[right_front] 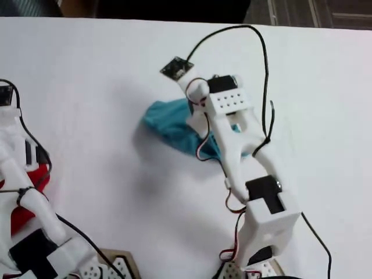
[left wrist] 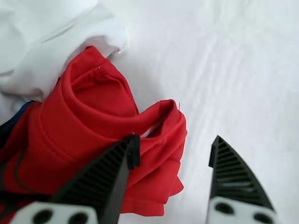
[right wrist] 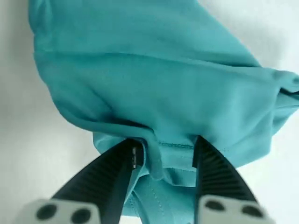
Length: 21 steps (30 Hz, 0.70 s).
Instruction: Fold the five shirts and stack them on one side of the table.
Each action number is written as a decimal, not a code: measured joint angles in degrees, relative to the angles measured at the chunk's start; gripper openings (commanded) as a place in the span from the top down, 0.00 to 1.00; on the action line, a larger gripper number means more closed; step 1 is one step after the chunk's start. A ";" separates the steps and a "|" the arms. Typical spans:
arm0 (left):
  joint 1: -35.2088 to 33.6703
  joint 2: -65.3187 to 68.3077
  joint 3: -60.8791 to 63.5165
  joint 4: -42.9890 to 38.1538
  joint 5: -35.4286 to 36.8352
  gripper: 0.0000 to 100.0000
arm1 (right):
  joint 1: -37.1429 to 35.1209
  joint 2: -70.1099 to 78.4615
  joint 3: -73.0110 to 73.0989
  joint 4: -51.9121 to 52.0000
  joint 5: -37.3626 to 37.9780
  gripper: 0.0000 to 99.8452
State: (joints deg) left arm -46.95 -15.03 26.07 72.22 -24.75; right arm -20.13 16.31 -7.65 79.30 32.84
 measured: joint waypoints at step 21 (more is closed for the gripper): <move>0.00 0.00 0.00 0.00 0.00 0.74 | 1.05 1.76 -11.43 1.76 0.00 0.82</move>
State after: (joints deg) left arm -46.95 -15.03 26.07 72.22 -24.75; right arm -19.08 18.07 -19.08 81.05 32.84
